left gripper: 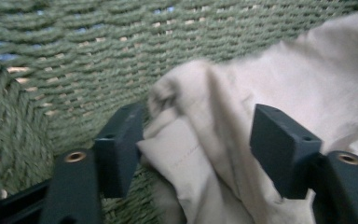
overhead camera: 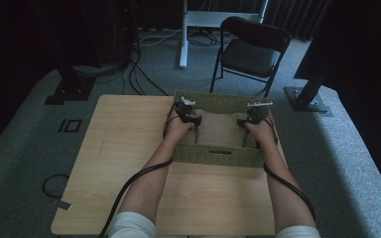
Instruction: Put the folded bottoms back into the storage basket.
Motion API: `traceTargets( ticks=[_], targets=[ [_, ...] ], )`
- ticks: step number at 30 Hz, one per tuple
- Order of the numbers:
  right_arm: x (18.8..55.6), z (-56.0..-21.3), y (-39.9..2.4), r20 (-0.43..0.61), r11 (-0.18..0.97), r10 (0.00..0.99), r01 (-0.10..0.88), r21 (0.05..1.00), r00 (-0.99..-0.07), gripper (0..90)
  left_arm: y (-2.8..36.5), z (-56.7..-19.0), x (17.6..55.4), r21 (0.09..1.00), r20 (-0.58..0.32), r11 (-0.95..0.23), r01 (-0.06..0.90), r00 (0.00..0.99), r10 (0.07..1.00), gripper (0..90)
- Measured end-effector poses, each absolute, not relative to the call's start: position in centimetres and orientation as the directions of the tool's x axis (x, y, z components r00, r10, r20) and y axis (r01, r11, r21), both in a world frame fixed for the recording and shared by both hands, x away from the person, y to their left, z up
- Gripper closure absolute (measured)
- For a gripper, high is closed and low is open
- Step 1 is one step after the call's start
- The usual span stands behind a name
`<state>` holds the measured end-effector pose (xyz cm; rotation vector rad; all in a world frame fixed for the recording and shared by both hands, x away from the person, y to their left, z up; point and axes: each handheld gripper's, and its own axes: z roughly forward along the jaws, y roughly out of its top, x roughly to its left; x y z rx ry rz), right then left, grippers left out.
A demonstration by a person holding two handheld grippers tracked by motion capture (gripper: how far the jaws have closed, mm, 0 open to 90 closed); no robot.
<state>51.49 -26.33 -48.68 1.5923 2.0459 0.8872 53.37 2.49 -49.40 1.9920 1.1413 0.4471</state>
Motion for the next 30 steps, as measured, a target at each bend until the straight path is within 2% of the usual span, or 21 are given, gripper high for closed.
traceTargets(
  ticks=[5, 8, 14, 19, 27, 30],
  targets=[
    [51.3, -48.5, -26.3, 0.077, 0.16, 0.949, 0.678, 0.718, -0.306, 28.8, 2.4, -48.5, 53.1, 0.779, -0.118, -0.23, 0.583, 0.497, 0.86, 26.0],
    [50.9, -47.8, -25.9, 0.058, 0.187, 0.942, 0.658, 0.73, -0.332, 20.8, 2.3, -47.9, 52.8, 0.776, -0.133, -0.216, 0.593, 0.488, 0.862, 23.9],
    [50.2, -46.4, -25.6, 0.062, 0.203, 0.93, 0.648, 0.734, -0.362, 20.9, 2.4, -46.2, 52.0, 0.79, -0.149, -0.204, 0.579, 0.503, 0.851, 23.9],
    [49.5, -45.5, -25.5, 0.093, 0.171, 0.935, 0.663, 0.729, -0.343, 17.5, 3.2, -44.9, 51.3, 0.802, -0.163, -0.195, 0.565, 0.519, 0.839, 23.9],
    [48.5, -44.1, -25.8, 0.069, 0.174, 0.94, 0.641, 0.748, -0.335, 16.9, 4.5, -43.6, 50.2, 0.815, -0.181, -0.161, 0.557, 0.508, 0.842, 23.7],
    [48.3, -43.7, -25.8, 0.055, 0.191, 0.935, 0.631, 0.752, -0.349, 16.9, 4.7, -43.3, 49.9, 0.816, -0.168, -0.175, 0.551, 0.517, 0.839, 20.6]
  ],
)
